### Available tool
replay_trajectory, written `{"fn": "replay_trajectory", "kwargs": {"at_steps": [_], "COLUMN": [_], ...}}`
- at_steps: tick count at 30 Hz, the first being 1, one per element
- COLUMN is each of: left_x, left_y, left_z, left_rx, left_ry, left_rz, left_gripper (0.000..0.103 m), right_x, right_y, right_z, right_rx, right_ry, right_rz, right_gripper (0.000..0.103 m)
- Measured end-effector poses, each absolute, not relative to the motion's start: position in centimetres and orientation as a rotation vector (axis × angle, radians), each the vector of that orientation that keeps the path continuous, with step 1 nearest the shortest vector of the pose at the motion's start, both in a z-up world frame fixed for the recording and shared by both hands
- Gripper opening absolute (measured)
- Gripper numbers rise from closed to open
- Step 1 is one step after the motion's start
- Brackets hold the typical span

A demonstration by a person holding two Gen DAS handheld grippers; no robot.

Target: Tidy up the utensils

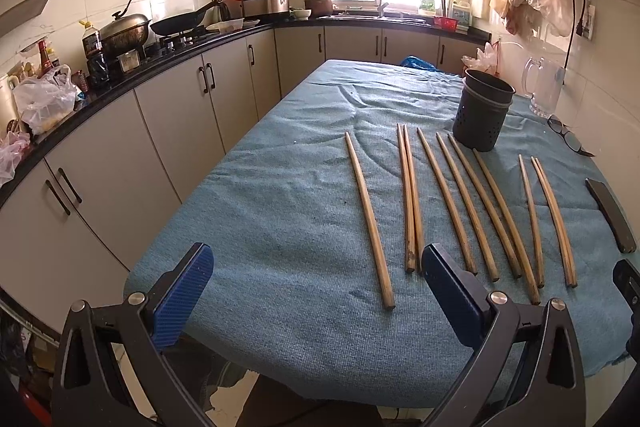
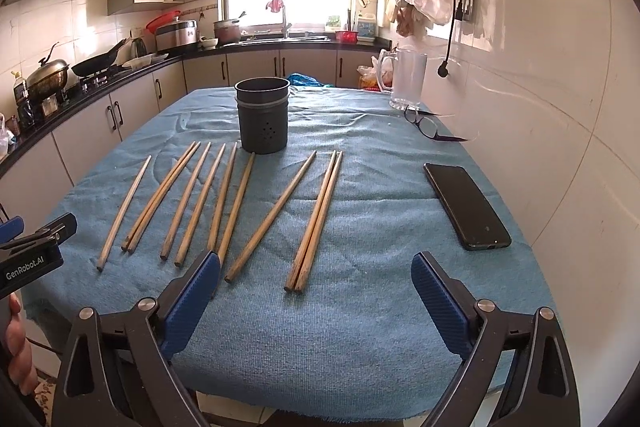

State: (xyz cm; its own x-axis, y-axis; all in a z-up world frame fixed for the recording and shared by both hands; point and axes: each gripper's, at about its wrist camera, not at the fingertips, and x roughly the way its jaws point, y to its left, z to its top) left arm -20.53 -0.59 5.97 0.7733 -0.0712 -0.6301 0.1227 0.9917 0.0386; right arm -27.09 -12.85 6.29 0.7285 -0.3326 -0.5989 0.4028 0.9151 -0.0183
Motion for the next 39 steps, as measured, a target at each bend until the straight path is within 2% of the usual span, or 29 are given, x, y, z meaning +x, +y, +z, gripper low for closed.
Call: {"fn": "replay_trajectory", "kwargs": {"at_steps": [12,16,18,21,24,25,28,31,33,35,39], "left_x": [-18.8,-17.2,-16.0,-14.0,-11.7,-11.1,-8.5,-6.2,-5.1,-3.7,-1.9], "left_y": [0.1,0.5,0.6,0.6,0.3,0.2,-0.5,-0.9,-0.8,-0.8,-1.3], "left_z": [5.4,5.7,5.9,6.0,5.8,5.7,5.0,4.1,3.7,3.2,2.9], "left_rx": [0.063,0.045,0.036,0.007,-0.022,-0.026,-0.017,-0.027,-0.052,-0.065,-0.078], "left_ry": [0.740,0.774,0.796,0.855,0.940,0.957,1.032,1.112,1.145,1.183,1.213], "left_rz": [-0.128,-0.165,-0.182,-0.216,-0.276,-0.282,-0.307,-0.324,-0.321,-0.318,-0.311], "left_gripper": [0.103,0.103,0.093,0.079,0.076,0.071,0.058,0.050,0.037,0.037,0.033], "right_x": [-26.8,-26.0,-25.3,-23.9,-22.2,-21.7,-19.4,-17.0,-15.5,-14.2,-12.5], "right_y": [-13.8,-15.2,-16.3,-18.0,-19.6,-20.2,-22.3,-24.4,-25.7,-26.6,-27.3], "right_z": [6.1,6.1,6.3,6.7,7.0,7.0,6.9,6.2,5.7,4.8,3.6], "right_rx": [0.158,0.205,0.239,0.290,0.330,0.345,0.408,0.466,0.503,0.538,0.565], "right_ry": [0.653,0.686,0.710,0.746,0.782,0.791,0.836,0.888,0.913,0.948,0.987], "right_rz": [-0.386,-0.325,-0.297,-0.262,-0.237,-0.233,-0.215,-0.216,-0.222,-0.215,-0.217], "right_gripper": [0.091,0.078,0.074,0.062,0.057,0.055,0.038,0.038,0.037,0.029,0.029]}}
